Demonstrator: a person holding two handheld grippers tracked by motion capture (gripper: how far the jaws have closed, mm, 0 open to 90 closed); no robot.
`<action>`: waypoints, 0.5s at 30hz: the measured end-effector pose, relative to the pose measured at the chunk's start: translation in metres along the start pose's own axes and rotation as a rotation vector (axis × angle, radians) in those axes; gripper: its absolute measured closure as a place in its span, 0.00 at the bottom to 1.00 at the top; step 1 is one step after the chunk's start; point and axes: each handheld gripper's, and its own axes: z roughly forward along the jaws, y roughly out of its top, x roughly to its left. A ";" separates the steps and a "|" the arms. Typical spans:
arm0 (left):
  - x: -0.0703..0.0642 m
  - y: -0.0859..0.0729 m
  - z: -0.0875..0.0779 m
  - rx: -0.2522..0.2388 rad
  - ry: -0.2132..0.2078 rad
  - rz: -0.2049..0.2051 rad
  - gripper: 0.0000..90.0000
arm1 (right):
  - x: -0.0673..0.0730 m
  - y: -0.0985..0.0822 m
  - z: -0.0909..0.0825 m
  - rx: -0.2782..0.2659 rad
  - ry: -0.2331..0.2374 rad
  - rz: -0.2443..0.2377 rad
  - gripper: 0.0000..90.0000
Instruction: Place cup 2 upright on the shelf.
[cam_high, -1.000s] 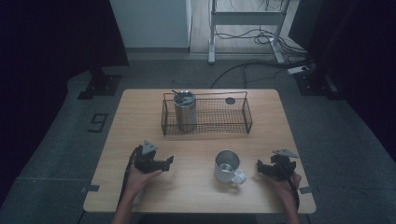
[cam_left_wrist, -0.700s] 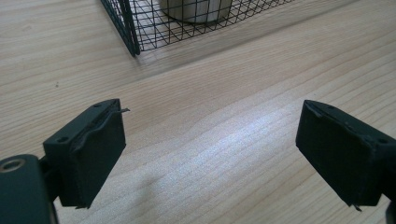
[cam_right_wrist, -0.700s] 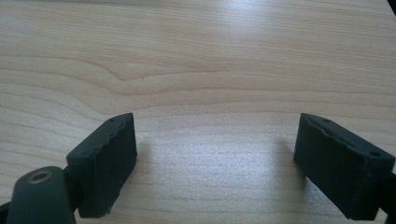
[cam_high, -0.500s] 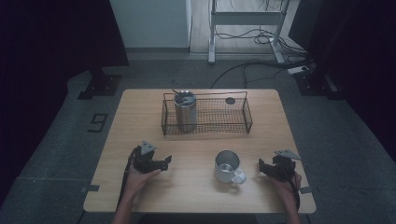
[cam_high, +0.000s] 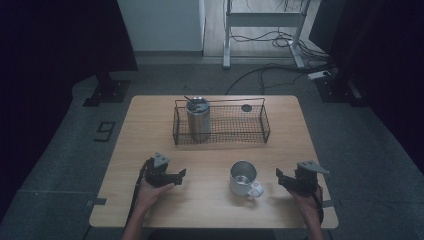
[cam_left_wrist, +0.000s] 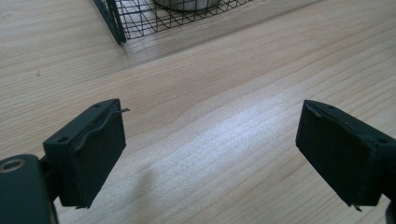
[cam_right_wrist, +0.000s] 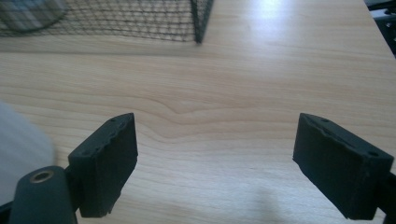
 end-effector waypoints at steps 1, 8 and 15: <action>-0.001 0.000 0.000 -0.001 -0.001 0.000 0.09 | 0.003 0.002 -0.003 -0.011 0.015 -0.006 0.15; -0.003 0.000 0.000 -0.002 -0.006 0.002 0.09 | 0.015 0.008 -0.012 -0.036 0.064 -0.014 0.15; -0.005 -0.001 0.002 0.007 -0.014 0.005 0.09 | 0.033 0.016 -0.024 -0.059 0.129 -0.040 0.15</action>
